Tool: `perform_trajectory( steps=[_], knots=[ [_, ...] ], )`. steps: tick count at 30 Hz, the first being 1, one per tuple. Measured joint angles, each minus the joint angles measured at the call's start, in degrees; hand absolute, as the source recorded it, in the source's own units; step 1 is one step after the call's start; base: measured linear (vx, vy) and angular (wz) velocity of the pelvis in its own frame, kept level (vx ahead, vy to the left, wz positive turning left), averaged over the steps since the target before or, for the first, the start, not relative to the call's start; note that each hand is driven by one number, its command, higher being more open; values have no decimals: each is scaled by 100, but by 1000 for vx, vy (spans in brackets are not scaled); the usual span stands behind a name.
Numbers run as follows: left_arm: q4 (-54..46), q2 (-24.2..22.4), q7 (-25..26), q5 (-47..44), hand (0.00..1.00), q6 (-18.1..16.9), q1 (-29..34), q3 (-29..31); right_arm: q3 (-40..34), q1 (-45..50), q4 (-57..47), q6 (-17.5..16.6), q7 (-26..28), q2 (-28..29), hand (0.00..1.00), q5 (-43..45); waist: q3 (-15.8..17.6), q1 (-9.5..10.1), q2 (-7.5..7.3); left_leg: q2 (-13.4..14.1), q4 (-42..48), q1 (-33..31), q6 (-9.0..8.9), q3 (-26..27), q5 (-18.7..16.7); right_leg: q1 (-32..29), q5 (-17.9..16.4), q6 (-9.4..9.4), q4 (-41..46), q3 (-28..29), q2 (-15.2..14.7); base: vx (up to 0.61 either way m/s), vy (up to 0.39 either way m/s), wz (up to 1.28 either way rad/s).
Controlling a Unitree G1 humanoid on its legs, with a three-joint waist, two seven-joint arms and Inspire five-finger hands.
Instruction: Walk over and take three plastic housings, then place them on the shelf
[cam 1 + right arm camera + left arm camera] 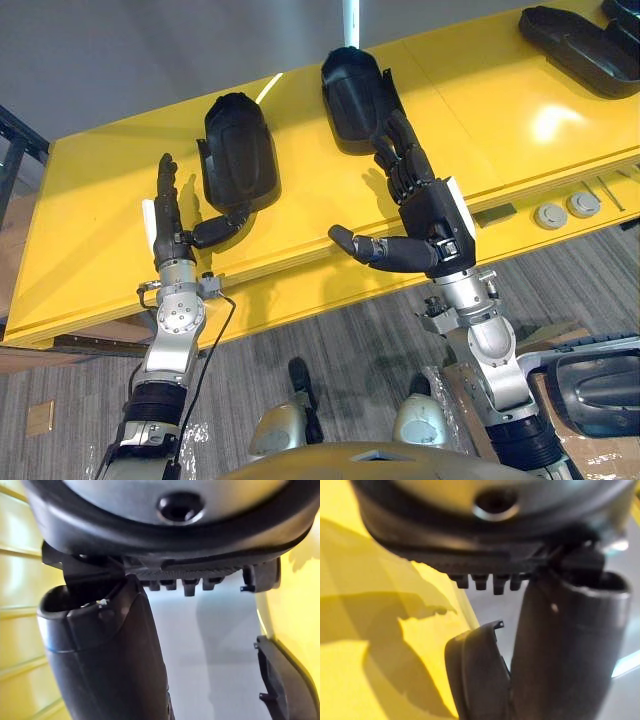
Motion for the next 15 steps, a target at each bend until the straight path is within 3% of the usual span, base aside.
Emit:
perform_trajectory(
  steps=[15],
  knots=[
    [461, 5, 364, -49, 100, 17, -1005, 5, 15, -377, 1, 118, -243, 71, 100, -21, 431, -57, -17, 3, 3, -251, 81, 28, 138, -373, -14, -29, 198, 88, -8, -1, -5, 0]
  ],
)
